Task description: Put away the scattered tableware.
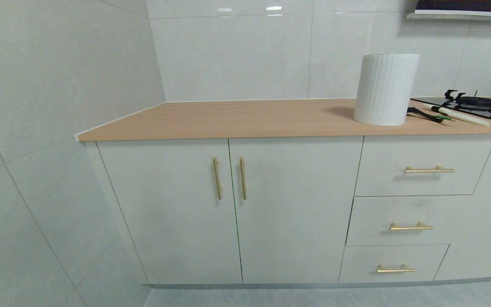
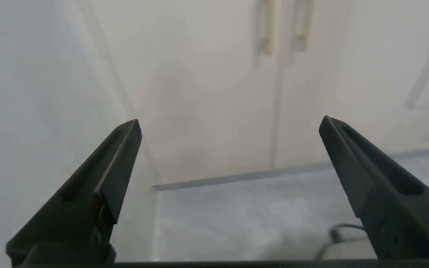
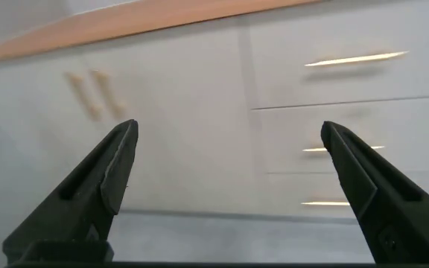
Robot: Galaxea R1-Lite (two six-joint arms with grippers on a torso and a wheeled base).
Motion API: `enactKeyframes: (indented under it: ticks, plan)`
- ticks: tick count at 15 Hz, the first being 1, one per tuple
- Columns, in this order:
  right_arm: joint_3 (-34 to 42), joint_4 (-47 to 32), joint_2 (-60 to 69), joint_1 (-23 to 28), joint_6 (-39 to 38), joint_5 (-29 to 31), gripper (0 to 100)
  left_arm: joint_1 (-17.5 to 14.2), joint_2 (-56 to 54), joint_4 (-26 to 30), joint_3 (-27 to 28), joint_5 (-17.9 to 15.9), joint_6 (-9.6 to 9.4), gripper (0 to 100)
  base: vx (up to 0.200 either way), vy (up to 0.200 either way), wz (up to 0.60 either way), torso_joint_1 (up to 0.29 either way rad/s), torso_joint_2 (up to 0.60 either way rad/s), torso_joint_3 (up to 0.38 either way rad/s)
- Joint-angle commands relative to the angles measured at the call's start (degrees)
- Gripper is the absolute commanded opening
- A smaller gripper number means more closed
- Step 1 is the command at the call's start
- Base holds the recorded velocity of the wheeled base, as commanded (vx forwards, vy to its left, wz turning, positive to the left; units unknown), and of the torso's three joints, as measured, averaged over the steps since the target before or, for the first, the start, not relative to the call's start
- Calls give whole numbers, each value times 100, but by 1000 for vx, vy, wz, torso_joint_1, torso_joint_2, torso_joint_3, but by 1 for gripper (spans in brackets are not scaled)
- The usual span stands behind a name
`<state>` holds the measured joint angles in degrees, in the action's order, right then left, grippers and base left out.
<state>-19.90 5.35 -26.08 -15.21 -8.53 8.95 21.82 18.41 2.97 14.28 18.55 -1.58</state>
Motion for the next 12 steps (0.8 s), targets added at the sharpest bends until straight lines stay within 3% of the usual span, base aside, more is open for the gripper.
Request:
enactKeyframes:
  ticks: [1, 2, 4, 5, 6, 7, 8, 9, 10, 12]
  plan:
    - [320, -1001, 2027, 933, 748, 309, 100, -583, -1560, 546, -100, 8, -281, 100, 0, 0, 0, 0, 0, 0]
    - [337, -966, 2107, 1187, 774, 617, 100, -583, -1551, 529, -83, 324, -219, 100, 0, 0, 0, 0, 0, 0]
    - [557, -1115, 2520, 1574, 880, 608, 100, -626, -1524, 520, -48, 430, -193, 100, 0, 0, 0, 0, 0, 0]
    - [768, -1106, 2599, 1557, 1029, 643, 100, -758, -1313, 520, 14, 482, -79, 100, 0, 0, 0, 0, 0, 0]
    - [979, -1080, 2599, 1557, 1099, 678, 100, -1145, -1261, 546, 111, 386, -52, 100, 0, 0, 0, 0, 0, 0]
    - [1225, -1019, 2599, 1557, 1143, 775, 100, -1303, -1287, 555, 102, 175, -307, 100, 0, 0, 0, 0, 0, 0]
    - [1330, -992, 2599, 1557, 1161, 801, 100, -1479, -1287, 555, -4, 192, -342, 100, 0, 0, 0, 0, 0, 0]
    - [1497, -913, 2599, 1557, 1170, 801, 100, -1725, -1305, 432, -285, 219, -325, 100, 0, 0, 0, 0, 0, 0]
    - [1858, -535, 2590, 1557, 1161, 784, 100, -2173, -1841, 63, -856, 61, -413, 100, 0, 0, 0, 0, 0, 0]
    - [1990, -157, 2590, 1557, 1143, 749, 100, -2182, -1841, -254, -1331, 69, -413, 100, 0, 0, 0, 0, 0, 0]
